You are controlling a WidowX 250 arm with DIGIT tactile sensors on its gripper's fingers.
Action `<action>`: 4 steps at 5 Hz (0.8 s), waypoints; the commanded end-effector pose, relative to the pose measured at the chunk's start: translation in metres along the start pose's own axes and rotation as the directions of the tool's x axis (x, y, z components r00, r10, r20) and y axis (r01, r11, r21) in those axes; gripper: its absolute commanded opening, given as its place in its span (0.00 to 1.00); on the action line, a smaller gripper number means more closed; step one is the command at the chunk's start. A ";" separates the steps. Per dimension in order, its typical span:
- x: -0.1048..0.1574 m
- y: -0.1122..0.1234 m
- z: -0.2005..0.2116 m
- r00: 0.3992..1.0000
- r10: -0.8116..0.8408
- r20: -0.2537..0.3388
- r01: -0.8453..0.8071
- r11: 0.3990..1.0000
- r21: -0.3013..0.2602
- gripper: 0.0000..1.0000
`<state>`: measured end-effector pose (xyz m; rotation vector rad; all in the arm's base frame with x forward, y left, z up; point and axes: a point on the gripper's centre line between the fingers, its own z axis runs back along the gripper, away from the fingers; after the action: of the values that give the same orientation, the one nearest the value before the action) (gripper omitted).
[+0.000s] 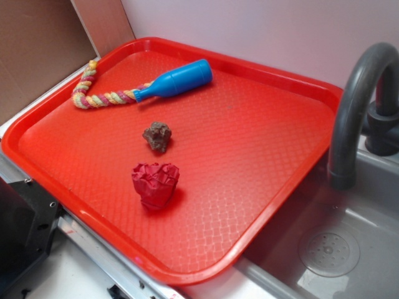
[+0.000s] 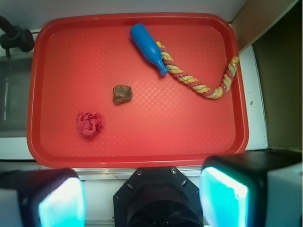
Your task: Grab the red paper.
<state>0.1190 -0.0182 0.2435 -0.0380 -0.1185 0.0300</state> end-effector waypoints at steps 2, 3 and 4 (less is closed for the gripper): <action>0.003 -0.017 -0.013 0.997 0.070 0.046 -0.069 0.998 -0.013 1.00; 0.010 -0.032 -0.030 0.994 0.093 0.057 -0.090 0.994 -0.055 1.00; 0.019 -0.057 -0.068 0.992 0.114 0.046 -0.107 0.986 -0.131 1.00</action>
<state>0.1452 -0.0745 0.1725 -0.1604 -0.1448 0.1346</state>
